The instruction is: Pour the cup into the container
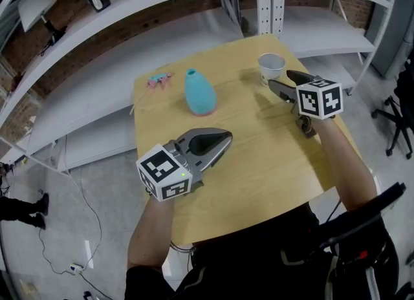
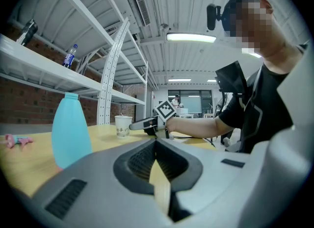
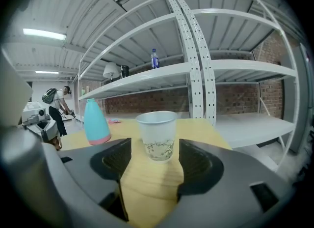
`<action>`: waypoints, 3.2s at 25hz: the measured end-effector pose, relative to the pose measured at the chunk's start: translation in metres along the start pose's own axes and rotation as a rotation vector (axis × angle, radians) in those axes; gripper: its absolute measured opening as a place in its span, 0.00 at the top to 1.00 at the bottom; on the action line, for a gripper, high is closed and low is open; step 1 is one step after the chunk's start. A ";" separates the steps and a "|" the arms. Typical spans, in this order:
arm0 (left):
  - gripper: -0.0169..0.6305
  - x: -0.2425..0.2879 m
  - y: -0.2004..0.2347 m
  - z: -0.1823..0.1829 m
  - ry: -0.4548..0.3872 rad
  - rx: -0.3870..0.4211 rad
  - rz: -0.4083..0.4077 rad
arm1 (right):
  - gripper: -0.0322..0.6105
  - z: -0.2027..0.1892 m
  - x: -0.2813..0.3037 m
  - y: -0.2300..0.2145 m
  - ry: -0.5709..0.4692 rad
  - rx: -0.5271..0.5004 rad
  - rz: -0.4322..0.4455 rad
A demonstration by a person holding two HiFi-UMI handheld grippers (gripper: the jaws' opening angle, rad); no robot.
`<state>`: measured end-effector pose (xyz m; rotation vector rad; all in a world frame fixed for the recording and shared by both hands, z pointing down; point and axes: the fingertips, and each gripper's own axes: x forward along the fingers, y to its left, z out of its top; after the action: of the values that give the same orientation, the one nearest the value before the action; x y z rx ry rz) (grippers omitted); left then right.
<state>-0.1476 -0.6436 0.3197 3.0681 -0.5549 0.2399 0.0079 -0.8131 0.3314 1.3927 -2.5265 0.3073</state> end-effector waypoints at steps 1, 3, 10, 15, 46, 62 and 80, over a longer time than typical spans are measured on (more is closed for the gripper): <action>0.97 0.000 0.001 0.000 0.001 -0.002 0.009 | 0.48 -0.002 -0.004 0.003 -0.001 -0.001 0.005; 0.97 -0.001 0.004 0.000 0.001 -0.005 0.028 | 0.48 -0.005 -0.012 0.011 -0.001 -0.007 0.023; 0.97 -0.001 0.002 -0.007 0.070 -0.052 0.107 | 0.95 -0.017 -0.054 0.050 -0.033 -0.048 0.076; 0.97 -0.011 -0.042 0.001 0.061 -0.030 0.216 | 0.95 -0.026 -0.092 0.087 -0.056 -0.062 0.148; 0.97 -0.128 -0.497 -0.022 -0.128 -0.080 0.598 | 0.95 -0.156 -0.530 0.287 -0.209 -0.131 0.205; 0.97 -0.146 -0.790 -0.018 -0.118 -0.098 0.605 | 0.95 -0.248 -0.781 0.374 -0.209 -0.134 0.242; 0.97 -0.191 -1.100 -0.034 -0.090 -0.106 0.592 | 0.95 -0.354 -1.046 0.486 -0.199 -0.117 0.251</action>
<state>0.0554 0.4547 0.3388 2.7394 -1.4189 0.0703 0.1736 0.3820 0.3126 1.1146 -2.8358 0.0641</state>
